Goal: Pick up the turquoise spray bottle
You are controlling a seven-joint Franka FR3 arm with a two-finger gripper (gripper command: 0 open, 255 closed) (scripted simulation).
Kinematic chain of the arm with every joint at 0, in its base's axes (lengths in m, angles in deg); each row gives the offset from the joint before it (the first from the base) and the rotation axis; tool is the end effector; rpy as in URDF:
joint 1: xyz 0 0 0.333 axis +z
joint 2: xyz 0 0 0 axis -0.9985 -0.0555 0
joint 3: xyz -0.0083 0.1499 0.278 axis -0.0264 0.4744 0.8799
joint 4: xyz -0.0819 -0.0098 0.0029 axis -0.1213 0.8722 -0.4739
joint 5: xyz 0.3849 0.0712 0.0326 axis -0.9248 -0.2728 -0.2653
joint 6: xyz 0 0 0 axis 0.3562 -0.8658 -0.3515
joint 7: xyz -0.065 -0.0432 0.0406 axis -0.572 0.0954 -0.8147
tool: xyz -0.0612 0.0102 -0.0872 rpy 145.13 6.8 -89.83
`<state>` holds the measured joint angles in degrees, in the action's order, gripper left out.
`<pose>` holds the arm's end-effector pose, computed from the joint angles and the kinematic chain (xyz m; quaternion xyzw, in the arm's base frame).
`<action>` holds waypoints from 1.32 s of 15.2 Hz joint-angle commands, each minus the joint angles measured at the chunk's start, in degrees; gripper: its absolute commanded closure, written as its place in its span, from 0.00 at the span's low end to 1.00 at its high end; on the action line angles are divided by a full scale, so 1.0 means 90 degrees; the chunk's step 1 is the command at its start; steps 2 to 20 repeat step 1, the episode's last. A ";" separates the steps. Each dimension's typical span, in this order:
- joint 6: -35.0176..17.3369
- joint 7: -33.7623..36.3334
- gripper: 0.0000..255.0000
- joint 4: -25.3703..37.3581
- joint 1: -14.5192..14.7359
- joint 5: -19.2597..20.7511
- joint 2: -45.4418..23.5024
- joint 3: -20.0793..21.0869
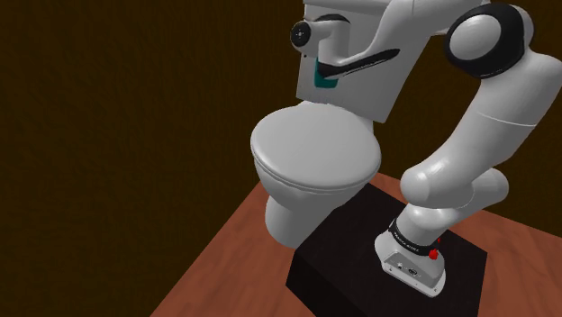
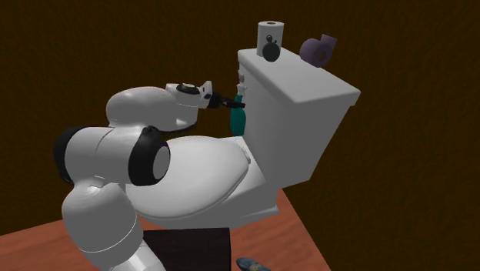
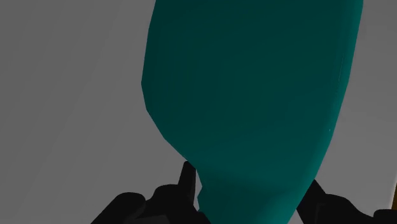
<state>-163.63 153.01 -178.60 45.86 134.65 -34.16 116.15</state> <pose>0.5900 -0.1713 0.5050 0.7171 -0.3855 0.4006 0.4204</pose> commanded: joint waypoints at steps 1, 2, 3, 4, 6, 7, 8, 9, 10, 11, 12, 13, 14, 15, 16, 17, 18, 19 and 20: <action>0.0002 -0.0043 1.00 0.0021 -0.0002 -0.0028 0.0017 0.0002; 0.0002 -0.0043 1.00 0.0021 -0.0002 -0.0028 0.0017 0.0002; 0.0002 -0.0043 1.00 0.0021 -0.0002 -0.0028 0.0017 0.0002; 0.0002 -0.0043 1.00 0.0021 -0.0002 -0.0028 0.0017 0.0002; 0.0002 -0.0043 1.00 0.0021 -0.0002 -0.0028 0.0017 0.0002; 0.0002 -0.0043 1.00 0.0021 -0.0002 -0.0028 0.0017 0.0002; 0.0002 -0.0043 1.00 0.0021 -0.0002 -0.0028 0.0017 0.0002; 0.0002 -0.0043 1.00 0.0021 -0.0002 -0.0028 0.0017 0.0002; 0.0002 -0.0043 1.00 0.0021 -0.0002 -0.0028 0.0017 0.0002; 0.0002 -0.0043 1.00 0.0021 -0.0002 -0.0028 0.0017 0.0002; 0.0002 -0.0043 1.00 0.0021 -0.0002 -0.0028 0.0017 0.0002; 0.0002 -0.0043 1.00 0.0021 -0.0002 -0.0028 0.0017 0.0002; 0.0002 -0.0043 1.00 0.0021 -0.0002 -0.0028 0.0017 0.0002; 0.0002 -0.0043 1.00 0.0021 -0.0002 -0.0028 0.0017 0.0002; 0.0002 -0.0043 1.00 0.0021 -0.0002 -0.0028 0.0017 0.0002; 0.0002 -0.0043 1.00 0.0021 -0.0002 -0.0028 0.0017 0.0002; 0.0002 -0.0043 1.00 0.0021 -0.0002 -0.0028 0.0017 0.0002; 0.0002 -0.0043 1.00 0.0021 -0.0002 -0.0028 0.0017 0.0002; 0.0002 -0.0043 1.00 0.0021 -0.0002 -0.0028 0.0017 0.0002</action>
